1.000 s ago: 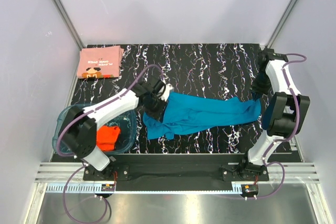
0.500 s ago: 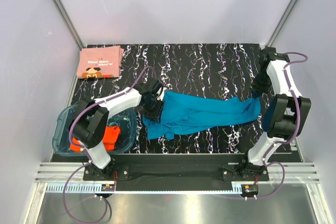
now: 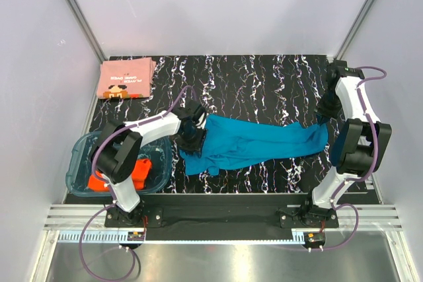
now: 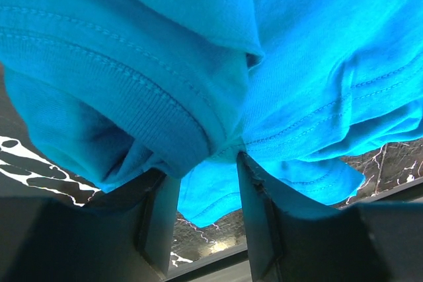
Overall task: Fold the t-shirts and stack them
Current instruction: Flatten the tshirt out
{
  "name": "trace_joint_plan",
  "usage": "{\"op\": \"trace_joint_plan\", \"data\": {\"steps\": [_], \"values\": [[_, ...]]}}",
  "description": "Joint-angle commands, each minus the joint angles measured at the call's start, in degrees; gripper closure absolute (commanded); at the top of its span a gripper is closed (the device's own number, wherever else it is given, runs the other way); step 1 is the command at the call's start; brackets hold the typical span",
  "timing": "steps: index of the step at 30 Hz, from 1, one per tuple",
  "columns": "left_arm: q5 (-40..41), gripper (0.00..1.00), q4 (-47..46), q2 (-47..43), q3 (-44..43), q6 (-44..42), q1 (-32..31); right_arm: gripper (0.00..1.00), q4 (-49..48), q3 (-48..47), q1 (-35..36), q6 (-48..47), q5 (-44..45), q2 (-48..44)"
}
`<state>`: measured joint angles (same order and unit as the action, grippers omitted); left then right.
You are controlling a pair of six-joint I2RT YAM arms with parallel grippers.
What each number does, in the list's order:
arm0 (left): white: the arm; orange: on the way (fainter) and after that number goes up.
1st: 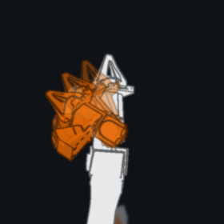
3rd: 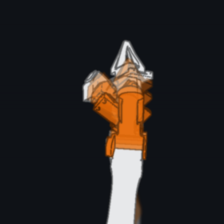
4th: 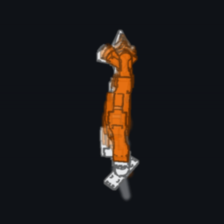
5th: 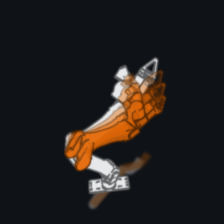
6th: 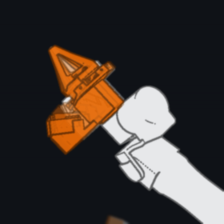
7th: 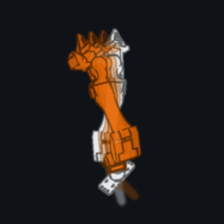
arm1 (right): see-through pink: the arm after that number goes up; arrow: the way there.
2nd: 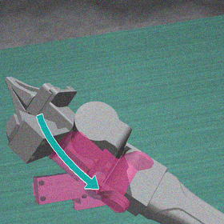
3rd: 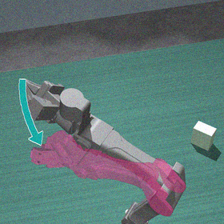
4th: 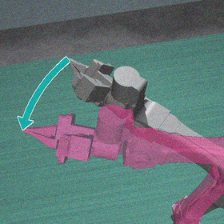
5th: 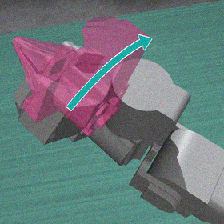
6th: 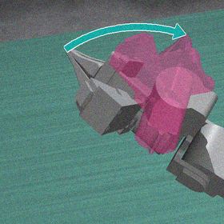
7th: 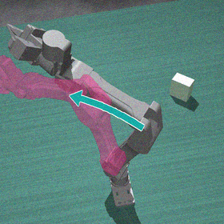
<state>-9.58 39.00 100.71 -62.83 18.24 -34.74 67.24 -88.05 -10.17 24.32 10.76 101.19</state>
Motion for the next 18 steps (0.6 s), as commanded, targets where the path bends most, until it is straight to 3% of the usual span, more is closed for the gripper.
{"op": "trace_joint_plan", "data": {"steps": [1, 12, 18], "values": [[-0.6, 0.57, -2.52, 0.81, 0.25, 0.83, 0.02, 1.0, -0.62, -0.54, 0.24, -0.5, -1.18, -2.14], [-2.03, 0.78, -3.41, 0.63, -0.36, 1.71, 0.02, 1.0, -0.45, -1.16, 1.21, -0.67, -0.92, -1.69], [-0.08, 0.68, -3.14, 0.1, -1.33, 1.54, 0.02, 1.0, -0.54, -1.16, 1.47, -0.76, -0.92, -1.26]]}}
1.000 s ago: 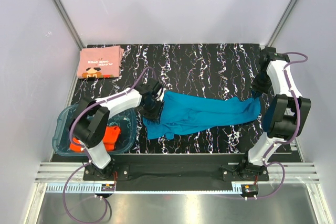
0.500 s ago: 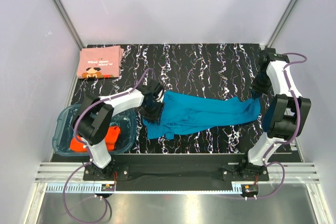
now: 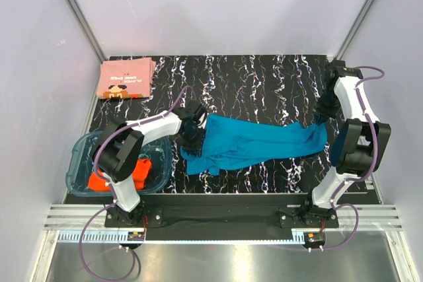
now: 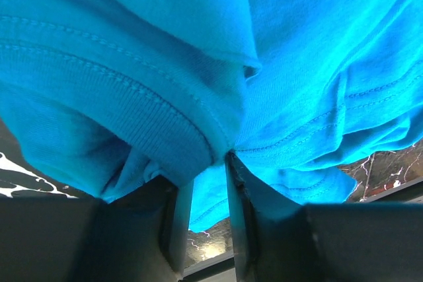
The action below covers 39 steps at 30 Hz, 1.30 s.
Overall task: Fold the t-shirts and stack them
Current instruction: Flatten the tshirt out
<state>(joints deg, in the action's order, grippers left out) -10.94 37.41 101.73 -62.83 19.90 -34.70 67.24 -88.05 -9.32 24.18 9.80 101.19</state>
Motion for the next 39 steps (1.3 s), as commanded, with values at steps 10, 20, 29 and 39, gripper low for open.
{"op": "trace_joint_plan", "data": {"steps": [10, 20, 29, 39], "values": [[2.24, 0.72, -2.77, -0.66, -3.35, 0.14, -0.02, 1.0, -0.36, -1.6, 0.88, -0.72, 0.04, -0.73], [1.1, 0.9, -3.05, 0.57, -4.06, 0.05, -0.02, 1.0, -0.71, -1.07, 0.88, -0.81, 0.13, -0.38], [2.32, 1.0, -1.55, -4.78, -3.88, -0.56, -0.02, 1.0, -0.27, -2.83, 0.88, 0.33, -0.49, 0.24], [3.38, 1.0, 0.82, -19.64, -12.66, -0.74, 1.47, 1.0, -8.6, -5.99, 0.88, 1.74, -5.76, -3.89]]}}
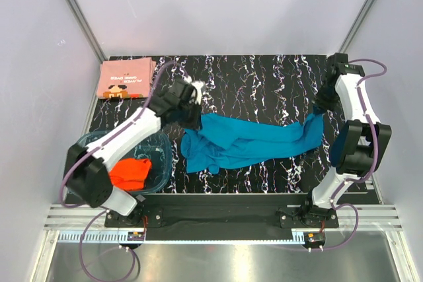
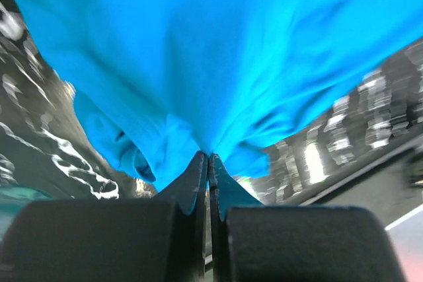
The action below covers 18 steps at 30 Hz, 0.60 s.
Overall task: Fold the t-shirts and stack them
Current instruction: Flatten the tshirt out
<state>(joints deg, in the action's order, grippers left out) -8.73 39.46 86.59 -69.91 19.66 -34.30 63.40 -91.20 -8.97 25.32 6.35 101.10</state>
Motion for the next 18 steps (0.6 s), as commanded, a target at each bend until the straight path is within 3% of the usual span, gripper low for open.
{"op": "trace_joint_plan", "data": {"steps": [1, 6, 12, 18], "values": [[1.0, 1.0, -1.06, -4.93, -8.11, -0.15, 1.95, 1.0, -6.08, -2.67, 0.53, 0.26, -2.65, -5.2], [-0.06, 1.0, -6.91, -5.9, -13.4, 2.57, 6.08, 1.0, -22.22, -0.21, 0.27, -1.06, 0.42, -11.88], [-1.2, 1.0, -15.54, -6.6, -22.97, 3.99, 11.18, 1.0, -28.22, -6.8, 0.01, -4.04, 2.79, -15.57], [-1.29, 1.0, -19.86, -10.64, -29.23, 1.61, 15.22, 1.0, -33.15, -2.69, 0.01, -10.55, 3.14, -24.36]]}}
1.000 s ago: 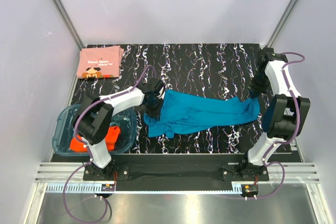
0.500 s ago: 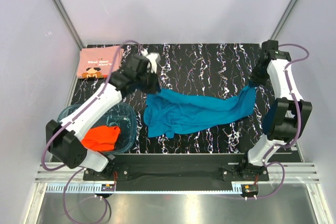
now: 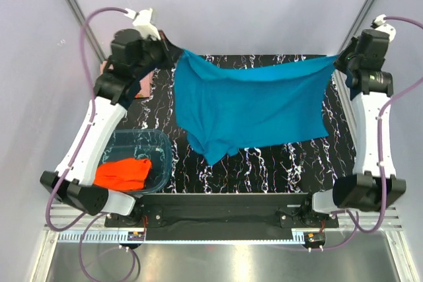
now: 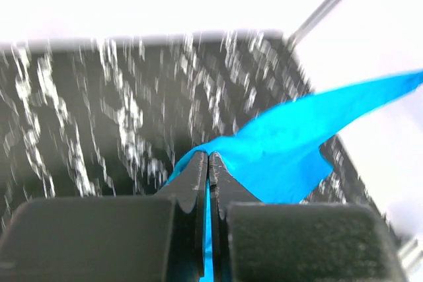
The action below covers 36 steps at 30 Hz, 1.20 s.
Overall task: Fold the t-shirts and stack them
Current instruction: Flatten the tshirt out
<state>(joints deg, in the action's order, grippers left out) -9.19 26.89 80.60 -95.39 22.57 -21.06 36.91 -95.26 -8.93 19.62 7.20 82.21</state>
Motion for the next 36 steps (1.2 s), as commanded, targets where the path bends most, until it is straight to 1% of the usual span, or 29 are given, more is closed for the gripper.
{"op": "trace_joint_plan", "data": {"steps": [1, 4, 5, 8, 12, 15, 16, 18, 20, 24, 27, 28, 31, 33, 34, 36], "values": [[-1.0, 1.0, -7.73, -6.92, -3.83, -1.21, 2.51, 1.0, -7.11, 2.53, -0.12, -5.11, 2.55, -8.36], [-1.53, 1.0, -8.61, -10.89, -4.27, -1.73, 4.27, 1.0, -6.41, 5.78, -0.12, -5.73, 0.27, -12.51], [-1.71, 1.0, -8.7, -13.08, -4.53, -2.26, 4.36, 1.0, -6.23, 7.27, -0.12, -4.95, -0.17, -13.56], [-1.97, 1.0, -7.92, -16.68, -5.59, -3.41, 4.36, 1.0, -3.34, 7.9, -0.12, -2.84, -2.62, -16.82], [-1.62, 1.0, -7.99, -21.96, -4.81, -4.19, 4.45, 1.0, -3.68, 9.57, -0.12, 1.12, -6.06, -22.61], [-0.3, 1.0, -8.18, -25.04, -4.8, -4.9, 4.45, 1.0, -1.05, 7.12, -0.12, 3.67, -7.02, -25.61], [0.13, 1.0, -8.0, -25.49, -5.76, -4.99, 4.45, 1.0, -0.44, 6.33, -0.12, 4.2, -9.81, -25.79], [0.05, 1.0, -7.65, -26.1, -6.47, -5.16, 4.45, 1.0, 2.89, 3.08, -0.12, 4.81, -11.06, -24.74], [-0.39, 1.0, -8.08, -26.19, -6.21, -5.16, 4.36, 1.0, 7.71, -0.25, -0.12, 4.99, -10.98, -23.86], [0.05, 1.0, -9.93, -26.28, -3.14, -4.9, 4.45, 1.0, 6.34, 1.4, -0.12, 5.52, -8.18, -26.05], [1.1, 1.0, -13.52, -25.49, -0.51, -4.64, 4.45, 1.0, 7.83, -0.97, -0.12, 4.12, -5.99, -23.17], [1.63, 1.0, -16.58, -24.88, 0.38, -4.72, 4.36, 1.0, 7.48, -1.24, -0.12, 3.85, -5.88, -22.46], [4.17, 1.0, -22.12, -22.6, 1.26, -5.69, 4.45, 1.0, 2.83, -1.33, -0.12, 2.98, -4.75, -19.56], [4.97, 1.0, -25.47, -19.26, 0.92, -6.3, 4.45, 1.0, 0.02, -2.47, -0.12, 3.15, -3.34, -16.14], [5.06, 1.0, -28.19, -17.94, 0.3, -6.57, 4.36, 1.0, -1.04, -2.99, -0.12, 3.23, -3.16, -14.82], [5.06, 1.0, -29.88, -13.2, -2.84, -7.53, 4.45, 1.0, -4.55, -4.57, -0.12, 3.41, -3.77, -10.61]]}}
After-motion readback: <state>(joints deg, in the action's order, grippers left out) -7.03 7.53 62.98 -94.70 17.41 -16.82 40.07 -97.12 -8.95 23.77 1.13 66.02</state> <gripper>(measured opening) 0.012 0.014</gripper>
